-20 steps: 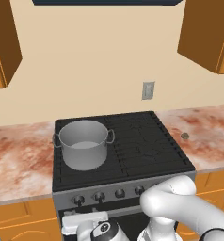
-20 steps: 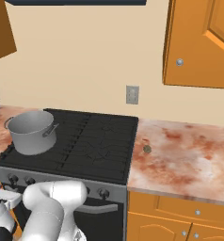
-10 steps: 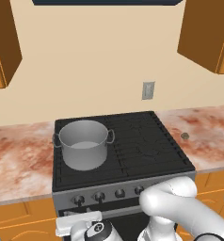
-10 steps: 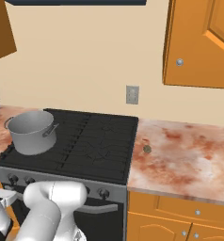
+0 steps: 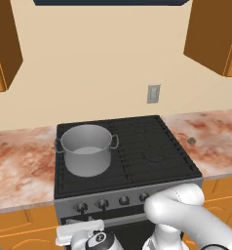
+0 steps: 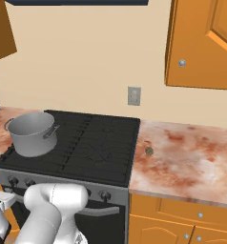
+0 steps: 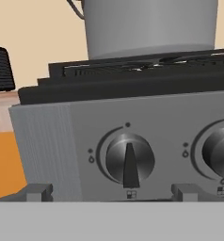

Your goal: Turn on the burner for the pot on the stove. Wait thirty seconds for the pot to heat up. Then add the garlic to the pot.

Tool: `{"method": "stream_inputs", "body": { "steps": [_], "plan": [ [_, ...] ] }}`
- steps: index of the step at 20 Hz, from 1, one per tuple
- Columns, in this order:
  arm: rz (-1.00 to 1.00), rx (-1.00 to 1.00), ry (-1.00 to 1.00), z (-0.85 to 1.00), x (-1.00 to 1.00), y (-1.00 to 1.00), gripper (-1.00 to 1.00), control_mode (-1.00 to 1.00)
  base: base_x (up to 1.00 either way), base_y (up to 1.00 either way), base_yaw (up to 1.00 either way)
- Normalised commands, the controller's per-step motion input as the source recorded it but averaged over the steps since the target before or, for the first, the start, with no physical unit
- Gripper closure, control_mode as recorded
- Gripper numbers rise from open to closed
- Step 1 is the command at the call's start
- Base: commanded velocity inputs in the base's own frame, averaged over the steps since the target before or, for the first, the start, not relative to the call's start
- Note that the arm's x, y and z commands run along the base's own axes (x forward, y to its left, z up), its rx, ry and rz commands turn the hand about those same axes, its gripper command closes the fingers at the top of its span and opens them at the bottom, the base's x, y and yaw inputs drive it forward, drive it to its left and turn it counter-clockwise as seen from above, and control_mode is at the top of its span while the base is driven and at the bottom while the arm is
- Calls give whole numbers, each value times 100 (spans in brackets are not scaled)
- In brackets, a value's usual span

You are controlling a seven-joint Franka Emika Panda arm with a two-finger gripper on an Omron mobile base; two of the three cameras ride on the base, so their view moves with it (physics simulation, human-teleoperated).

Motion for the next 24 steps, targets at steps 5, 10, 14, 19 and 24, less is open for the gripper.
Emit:
{"method": "stream_inputs", "body": {
  "steps": [5,10,14,19,24],
  "plan": [
    [0,0,0,0,6,0,-100,-100,0,0,0],
    [0,0,0,0,6,-4,-100,-100,0,0,0],
    [0,-3,0,-5,34,-7,-100,-100,0,0,0],
    [0,0,-1,-4,24,-1,-100,-100,0,0,0],
    [0,0,-2,-4,14,0,-100,-100,0,0,0]
  ]
}}
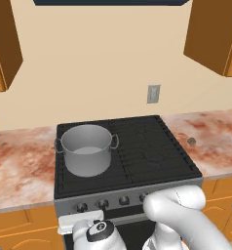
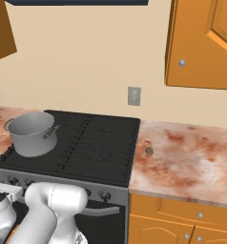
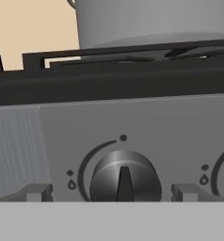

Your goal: Turn on the burner for the pot on the stove. Wait thirty seconds for the pot to heat up. Then add the garlic to the pot.

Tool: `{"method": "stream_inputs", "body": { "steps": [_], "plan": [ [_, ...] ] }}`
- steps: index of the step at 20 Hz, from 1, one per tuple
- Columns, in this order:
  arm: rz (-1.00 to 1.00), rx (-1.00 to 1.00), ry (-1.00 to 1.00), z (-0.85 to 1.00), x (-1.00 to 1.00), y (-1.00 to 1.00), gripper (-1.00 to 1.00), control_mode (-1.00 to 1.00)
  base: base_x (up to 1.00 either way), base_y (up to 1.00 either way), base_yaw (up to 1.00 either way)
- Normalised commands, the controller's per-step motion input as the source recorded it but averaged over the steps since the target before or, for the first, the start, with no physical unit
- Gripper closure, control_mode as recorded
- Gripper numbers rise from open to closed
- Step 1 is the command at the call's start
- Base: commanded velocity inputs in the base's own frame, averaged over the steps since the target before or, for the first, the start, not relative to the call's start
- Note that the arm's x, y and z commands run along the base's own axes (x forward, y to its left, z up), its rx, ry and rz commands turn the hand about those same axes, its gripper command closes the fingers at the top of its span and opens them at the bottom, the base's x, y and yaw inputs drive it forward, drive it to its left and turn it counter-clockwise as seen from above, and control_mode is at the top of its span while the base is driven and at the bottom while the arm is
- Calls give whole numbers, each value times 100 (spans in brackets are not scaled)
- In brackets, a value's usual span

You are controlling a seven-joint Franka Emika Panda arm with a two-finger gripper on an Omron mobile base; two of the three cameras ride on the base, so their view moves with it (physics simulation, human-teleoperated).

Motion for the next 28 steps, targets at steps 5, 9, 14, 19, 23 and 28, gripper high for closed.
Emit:
{"method": "stream_inputs", "body": {
  "steps": [5,9,14,19,23,28],
  "plan": [
    [0,0,-4,-13,2,0,-100,-100,0,0,0],
    [0,0,-2,-16,0,0,-100,-100,0,0,0],
    [0,0,0,0,7,0,-100,-100,0,0,0],
    [0,0,0,0,10,0,-100,-100,0,0,0],
    [0,0,-2,0,1,0,-100,-100,0,0,0],
    [0,0,-1,0,0,0,100,-100,0,0,0]
  ]
}}
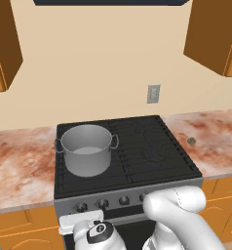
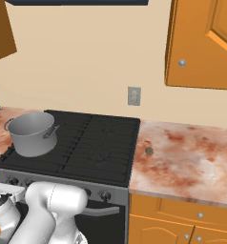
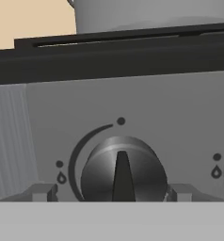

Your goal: Turn on the burner for the pot on the stove. Wait thirty seconds for the pot to heat up. Then add the garlic to the pot.

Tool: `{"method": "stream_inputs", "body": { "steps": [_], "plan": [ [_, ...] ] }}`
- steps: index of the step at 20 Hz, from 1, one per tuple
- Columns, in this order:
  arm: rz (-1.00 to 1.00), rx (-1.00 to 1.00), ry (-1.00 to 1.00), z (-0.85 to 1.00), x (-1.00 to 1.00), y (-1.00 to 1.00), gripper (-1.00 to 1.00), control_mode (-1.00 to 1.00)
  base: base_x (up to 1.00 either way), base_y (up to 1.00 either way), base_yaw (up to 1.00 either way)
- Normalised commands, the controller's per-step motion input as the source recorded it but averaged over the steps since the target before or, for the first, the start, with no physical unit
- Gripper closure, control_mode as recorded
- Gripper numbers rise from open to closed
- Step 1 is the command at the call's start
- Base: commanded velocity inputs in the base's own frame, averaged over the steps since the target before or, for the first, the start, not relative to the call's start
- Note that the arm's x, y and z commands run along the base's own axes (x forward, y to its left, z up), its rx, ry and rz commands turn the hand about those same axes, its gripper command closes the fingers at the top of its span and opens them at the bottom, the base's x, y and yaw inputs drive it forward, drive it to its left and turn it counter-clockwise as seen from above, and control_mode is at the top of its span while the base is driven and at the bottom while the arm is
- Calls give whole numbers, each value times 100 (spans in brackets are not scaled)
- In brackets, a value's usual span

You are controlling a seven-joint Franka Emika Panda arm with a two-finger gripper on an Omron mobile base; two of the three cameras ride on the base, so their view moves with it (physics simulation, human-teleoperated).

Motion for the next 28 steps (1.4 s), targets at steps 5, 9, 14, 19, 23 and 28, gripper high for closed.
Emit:
{"method": "stream_inputs", "body": {
  "steps": [5,9,14,19,23,28],
  "plan": [
    [0,-5,0,0,0,1,100,-100,0,0,0],
    [0,-21,9,1,0,0,100,-100,0,0,0],
    [0,-32,5,0,0,6,100,-100,0,0,0],
    [0,-44,4,0,0,14,100,-100,0,0,0],
    [0,-46,1,1,0,8,100,-100,0,0,0],
    [1,-36,-2,2,0,0,100,-100,0,0,0]
  ]
}}
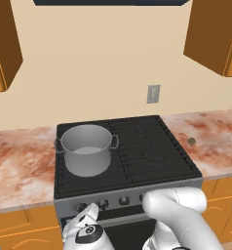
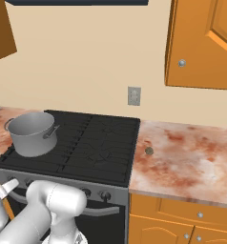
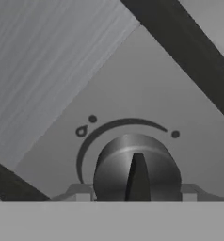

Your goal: Turn on the burner for the pot on the stove. Wait thirty seconds for the pot to heat up. Then add the garlic to the pot.

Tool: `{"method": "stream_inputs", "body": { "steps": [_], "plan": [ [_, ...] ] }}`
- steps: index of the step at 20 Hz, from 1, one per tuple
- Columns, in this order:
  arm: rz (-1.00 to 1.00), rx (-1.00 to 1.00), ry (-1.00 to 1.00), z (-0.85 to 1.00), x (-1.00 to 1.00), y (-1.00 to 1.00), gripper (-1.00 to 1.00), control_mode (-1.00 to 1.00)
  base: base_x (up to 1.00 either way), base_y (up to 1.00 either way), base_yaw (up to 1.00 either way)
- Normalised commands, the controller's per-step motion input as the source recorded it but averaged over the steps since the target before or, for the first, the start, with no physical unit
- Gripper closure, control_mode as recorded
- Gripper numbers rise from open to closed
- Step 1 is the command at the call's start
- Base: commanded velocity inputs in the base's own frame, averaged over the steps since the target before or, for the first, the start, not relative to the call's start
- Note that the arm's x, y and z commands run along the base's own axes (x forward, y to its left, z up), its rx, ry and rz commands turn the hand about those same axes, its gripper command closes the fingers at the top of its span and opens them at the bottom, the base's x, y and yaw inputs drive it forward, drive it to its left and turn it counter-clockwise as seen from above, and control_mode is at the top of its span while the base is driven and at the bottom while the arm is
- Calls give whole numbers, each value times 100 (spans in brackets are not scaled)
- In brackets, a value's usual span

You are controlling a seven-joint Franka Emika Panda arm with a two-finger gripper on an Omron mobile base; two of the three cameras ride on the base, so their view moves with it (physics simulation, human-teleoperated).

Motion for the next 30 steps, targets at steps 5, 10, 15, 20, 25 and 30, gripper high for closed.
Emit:
{"method": "stream_inputs", "body": {
  "steps": [5,10,15,20,25,30],
  "plan": [
    [1,-45,-2,4,0,0,100,-100,0,0,0],
    [0,-33,4,21,0,30,100,-100,0,0,0],
    [0,-25,4,21,0,41,100,-100,0,0,0],
    [0,-13,2,7,0,20,100,-100,0,0,0],
    [0,0,0,0,0,0,100,-100,0,0,0],
    [0,0,0,0,0,0,100,-100,0,0,0]
  ]
}}
